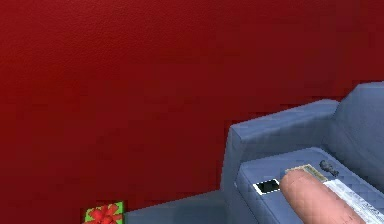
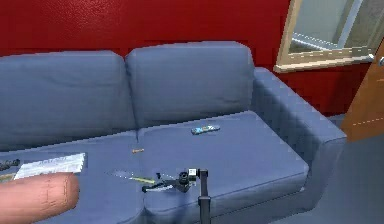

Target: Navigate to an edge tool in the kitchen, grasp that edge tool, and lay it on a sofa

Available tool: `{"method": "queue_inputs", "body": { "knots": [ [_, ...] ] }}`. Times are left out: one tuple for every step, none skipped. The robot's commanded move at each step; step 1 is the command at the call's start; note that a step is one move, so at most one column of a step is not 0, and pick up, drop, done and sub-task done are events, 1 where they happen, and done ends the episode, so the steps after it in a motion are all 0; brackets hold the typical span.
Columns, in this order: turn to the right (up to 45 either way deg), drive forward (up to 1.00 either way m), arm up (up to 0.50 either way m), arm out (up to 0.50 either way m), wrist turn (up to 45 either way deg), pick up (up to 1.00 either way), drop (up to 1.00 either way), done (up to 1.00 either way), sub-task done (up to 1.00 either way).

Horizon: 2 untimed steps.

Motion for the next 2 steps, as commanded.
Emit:
{"method": "queue_inputs", "body": {
  "knots": [
    [0.0,0.0,0.0,0.0,0.0,0.0,1.0,0.0,0.0],
    [0.0,0.0,0.1,0.0,0.0,0.0,0.0,0.0,0.0]
  ]
}}
